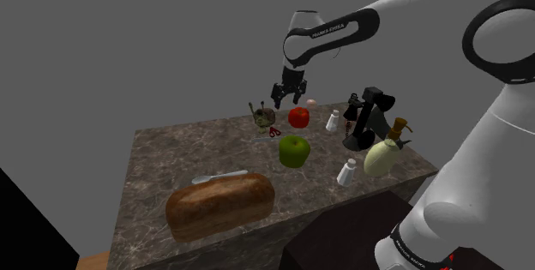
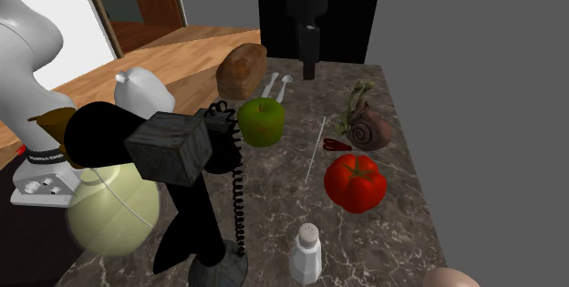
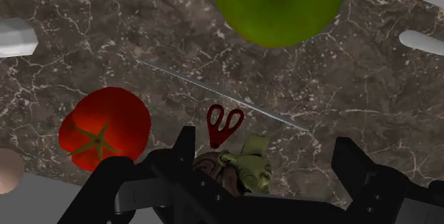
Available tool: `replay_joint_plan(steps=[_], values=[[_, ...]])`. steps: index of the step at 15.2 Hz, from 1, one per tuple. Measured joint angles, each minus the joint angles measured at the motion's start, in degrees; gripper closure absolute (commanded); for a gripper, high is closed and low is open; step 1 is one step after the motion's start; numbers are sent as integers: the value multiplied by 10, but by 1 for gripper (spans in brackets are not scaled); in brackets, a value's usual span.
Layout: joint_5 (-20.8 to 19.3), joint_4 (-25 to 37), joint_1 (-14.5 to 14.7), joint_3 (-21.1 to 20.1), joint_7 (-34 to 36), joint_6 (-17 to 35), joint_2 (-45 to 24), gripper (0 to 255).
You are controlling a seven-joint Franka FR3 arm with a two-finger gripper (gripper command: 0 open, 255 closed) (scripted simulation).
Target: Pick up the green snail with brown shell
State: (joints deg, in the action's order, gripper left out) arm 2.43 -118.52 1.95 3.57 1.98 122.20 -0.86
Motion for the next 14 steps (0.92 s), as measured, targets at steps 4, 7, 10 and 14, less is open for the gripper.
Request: replay_joint_plan(steps=[4, 7, 10, 14], values=[[-1, 73, -1, 1, -4, 24, -79, 0], [-2, 144, -1, 0, -4, 32, -145, 0], [-3, 192, -1, 0, -4, 36, -189, 0], [-2, 189, -2, -1, -5, 59, -207, 0]])
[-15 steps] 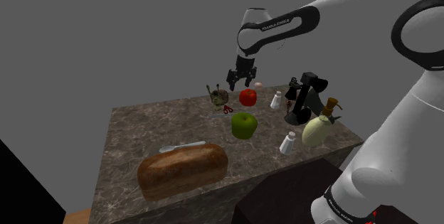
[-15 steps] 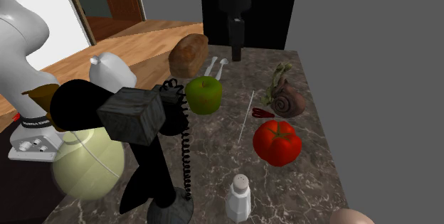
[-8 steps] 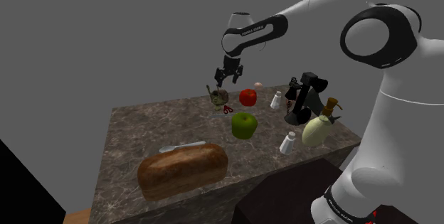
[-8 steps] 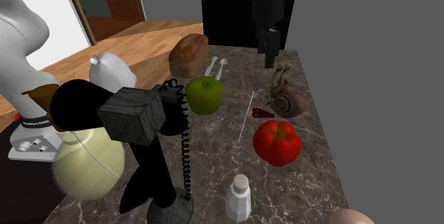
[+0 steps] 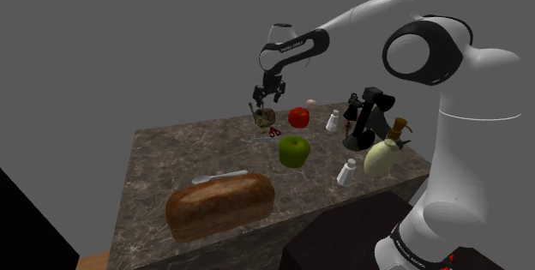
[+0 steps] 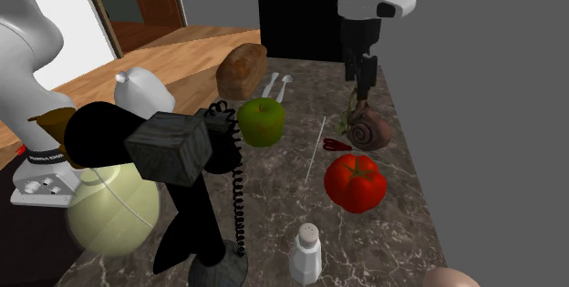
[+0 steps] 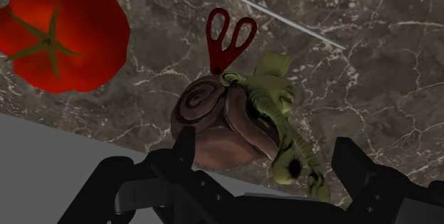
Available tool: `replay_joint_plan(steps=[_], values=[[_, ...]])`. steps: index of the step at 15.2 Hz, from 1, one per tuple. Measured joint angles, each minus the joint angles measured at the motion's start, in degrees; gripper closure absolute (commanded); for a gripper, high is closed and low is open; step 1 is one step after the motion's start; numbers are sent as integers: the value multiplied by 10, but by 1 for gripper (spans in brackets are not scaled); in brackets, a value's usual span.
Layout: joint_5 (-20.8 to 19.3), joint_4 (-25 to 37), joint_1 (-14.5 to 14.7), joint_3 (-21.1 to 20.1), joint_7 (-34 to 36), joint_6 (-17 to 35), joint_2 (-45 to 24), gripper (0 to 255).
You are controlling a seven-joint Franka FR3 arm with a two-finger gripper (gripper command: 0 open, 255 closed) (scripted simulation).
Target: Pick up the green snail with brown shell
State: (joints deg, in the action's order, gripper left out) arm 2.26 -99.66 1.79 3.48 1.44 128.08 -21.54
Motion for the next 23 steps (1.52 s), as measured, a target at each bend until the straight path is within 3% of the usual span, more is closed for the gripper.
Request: replay_joint_plan(steps=[3, 4, 14, 23], values=[[1, -10, 0, 0, -1, 19, -8, 0], [1, -12, 0, -1, -1, 22, -10, 255], [1, -13, 0, -1, -1, 24, -11, 255], [-1, 18, 1, 0, 2, -29, 11, 255]])
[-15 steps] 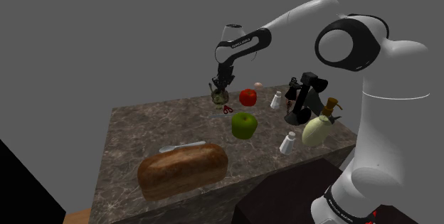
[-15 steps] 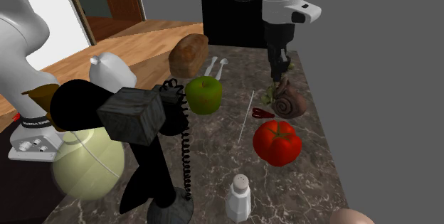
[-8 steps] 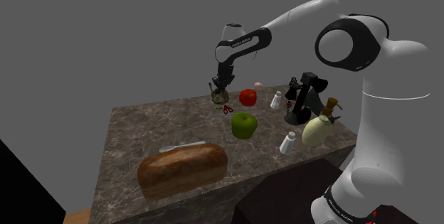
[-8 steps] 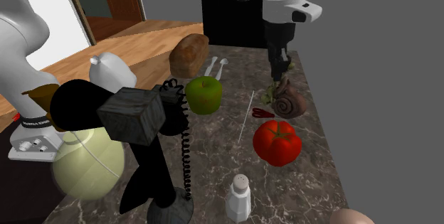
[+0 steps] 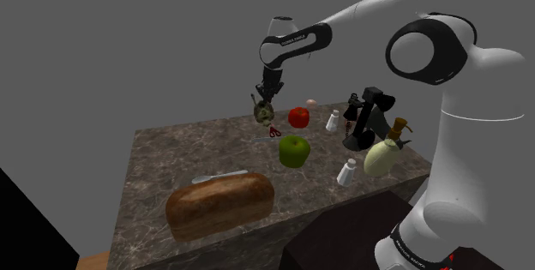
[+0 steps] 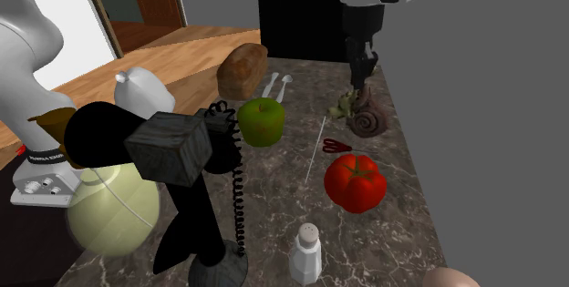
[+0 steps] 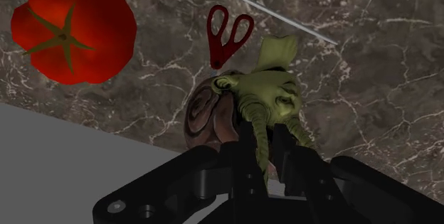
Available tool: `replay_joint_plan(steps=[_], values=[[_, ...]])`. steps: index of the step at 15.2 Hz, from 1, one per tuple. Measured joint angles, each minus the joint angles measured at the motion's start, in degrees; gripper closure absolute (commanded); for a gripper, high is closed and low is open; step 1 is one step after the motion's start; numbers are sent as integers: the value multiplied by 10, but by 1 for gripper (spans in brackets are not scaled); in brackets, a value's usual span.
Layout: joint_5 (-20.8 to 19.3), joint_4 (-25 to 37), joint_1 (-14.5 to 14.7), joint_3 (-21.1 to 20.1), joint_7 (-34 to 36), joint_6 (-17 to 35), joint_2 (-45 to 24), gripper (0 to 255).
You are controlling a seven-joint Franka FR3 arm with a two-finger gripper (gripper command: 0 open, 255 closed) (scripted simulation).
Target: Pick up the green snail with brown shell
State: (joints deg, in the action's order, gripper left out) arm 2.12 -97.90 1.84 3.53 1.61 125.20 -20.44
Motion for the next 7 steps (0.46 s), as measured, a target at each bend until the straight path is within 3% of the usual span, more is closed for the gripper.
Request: replay_joint_plan(steps=[7], values=[[-2, 27, -1, 1, 0, -45, 18, 255]])
